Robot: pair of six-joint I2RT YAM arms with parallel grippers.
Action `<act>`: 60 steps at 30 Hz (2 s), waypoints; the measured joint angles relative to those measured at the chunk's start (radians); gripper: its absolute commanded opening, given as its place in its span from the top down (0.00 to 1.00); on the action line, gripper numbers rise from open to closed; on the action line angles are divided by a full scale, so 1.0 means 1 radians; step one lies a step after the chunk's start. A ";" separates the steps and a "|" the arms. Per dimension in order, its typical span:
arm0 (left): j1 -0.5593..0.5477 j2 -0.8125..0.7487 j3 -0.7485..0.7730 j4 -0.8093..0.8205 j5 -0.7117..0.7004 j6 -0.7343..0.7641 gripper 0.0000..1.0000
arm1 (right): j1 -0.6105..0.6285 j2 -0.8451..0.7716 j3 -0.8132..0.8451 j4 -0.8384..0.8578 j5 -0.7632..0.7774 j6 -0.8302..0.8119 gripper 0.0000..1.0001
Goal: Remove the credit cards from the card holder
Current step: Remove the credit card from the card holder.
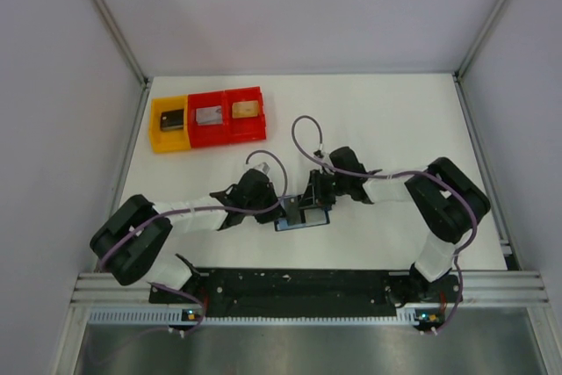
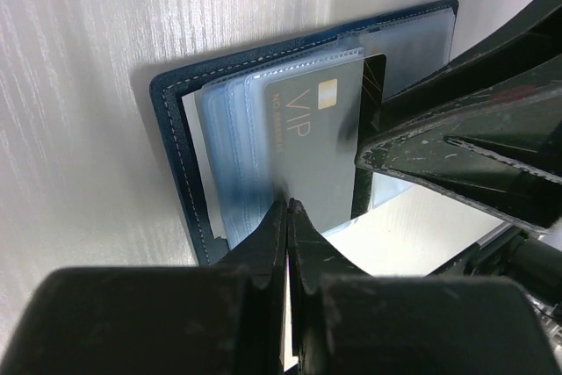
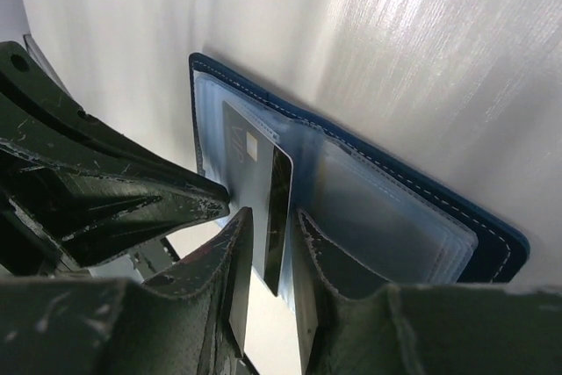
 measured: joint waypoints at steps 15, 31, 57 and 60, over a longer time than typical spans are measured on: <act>0.007 -0.005 -0.039 0.056 0.003 -0.064 1.00 | -0.061 0.009 -0.111 0.195 -0.116 0.060 1.00; 0.021 -0.105 -0.119 0.074 -0.004 -0.068 0.84 | -0.198 -0.131 -0.199 0.145 -0.188 0.019 1.00; 0.026 -0.415 -0.208 0.578 0.265 0.003 0.34 | -0.198 -0.531 -0.150 0.183 -0.417 0.193 1.00; 0.026 -0.380 -0.208 0.653 0.318 -0.024 0.41 | -0.198 -0.532 -0.144 0.194 -0.435 0.204 1.00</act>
